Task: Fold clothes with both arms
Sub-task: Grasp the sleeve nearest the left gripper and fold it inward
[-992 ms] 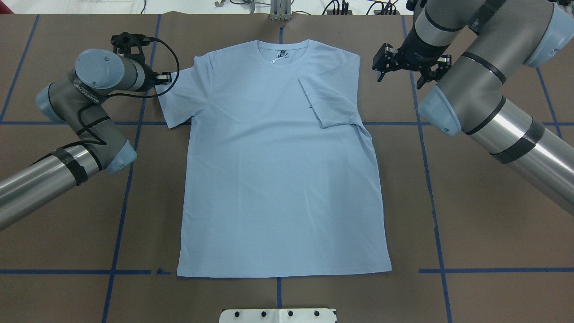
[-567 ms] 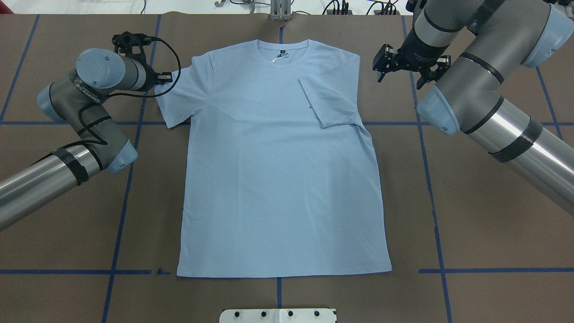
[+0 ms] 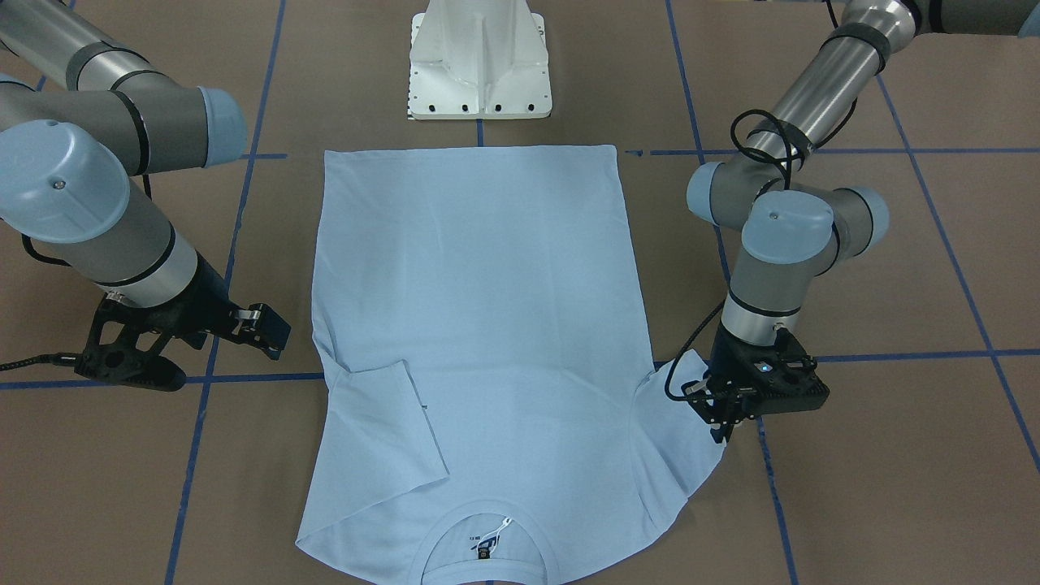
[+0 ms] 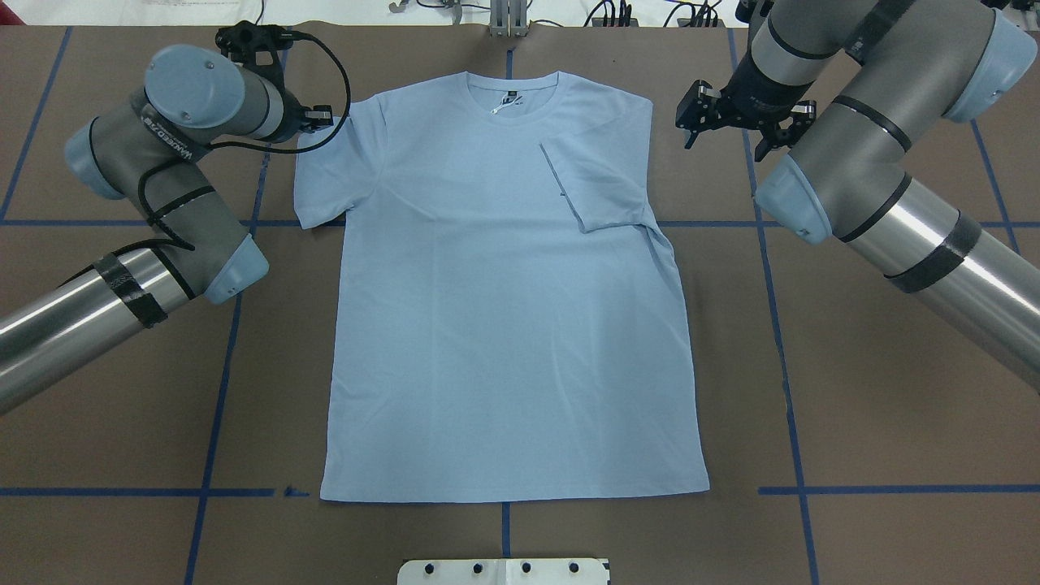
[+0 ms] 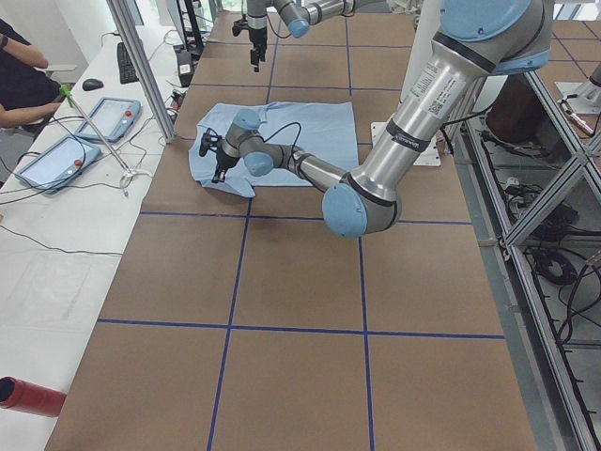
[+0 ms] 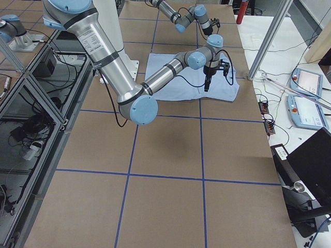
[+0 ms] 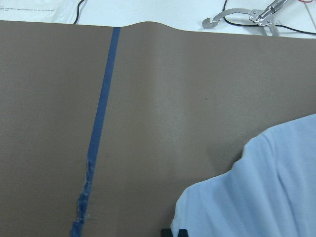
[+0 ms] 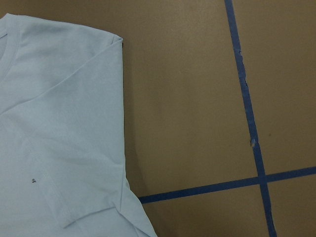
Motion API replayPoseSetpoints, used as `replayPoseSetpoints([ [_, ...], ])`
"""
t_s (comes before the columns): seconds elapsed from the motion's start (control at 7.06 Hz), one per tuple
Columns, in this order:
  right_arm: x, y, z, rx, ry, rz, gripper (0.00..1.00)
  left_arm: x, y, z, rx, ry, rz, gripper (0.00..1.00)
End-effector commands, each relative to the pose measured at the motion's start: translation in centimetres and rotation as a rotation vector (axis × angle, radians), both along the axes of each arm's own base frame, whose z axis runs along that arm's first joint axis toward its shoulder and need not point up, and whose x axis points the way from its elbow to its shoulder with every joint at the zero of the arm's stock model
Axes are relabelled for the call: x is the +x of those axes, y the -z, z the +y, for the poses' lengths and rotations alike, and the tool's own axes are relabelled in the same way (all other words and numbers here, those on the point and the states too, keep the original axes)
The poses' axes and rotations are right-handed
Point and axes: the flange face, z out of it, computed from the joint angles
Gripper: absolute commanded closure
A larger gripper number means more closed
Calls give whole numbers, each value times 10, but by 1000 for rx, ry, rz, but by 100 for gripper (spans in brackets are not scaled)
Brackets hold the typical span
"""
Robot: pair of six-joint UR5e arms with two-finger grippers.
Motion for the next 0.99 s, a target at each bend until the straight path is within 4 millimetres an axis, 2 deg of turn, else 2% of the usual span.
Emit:
replayPoseSetpoints([
  [0.0,2,-1,-1,0,-1,0,0,29,76,19,-83,37,73,100],
  [0.14,1,0,-1,1,-1,-1,0,69,108,5,-118,49,93,100],
  [0.28,0,1,-1,2,-1,-2,0,126,130,-18,-172,58,82,100],
  [0.43,0,3,0,3,-3,-4,0,143,115,-41,-124,115,84,100],
  [0.57,0,3,0,1,-3,-4,0,140,100,-52,-79,182,64,66],
  [0.71,0,3,0,0,-4,-5,0,140,101,-52,-63,175,64,1],
  [0.85,0,1,0,0,-2,-3,0,139,107,-50,-46,158,68,0],
])
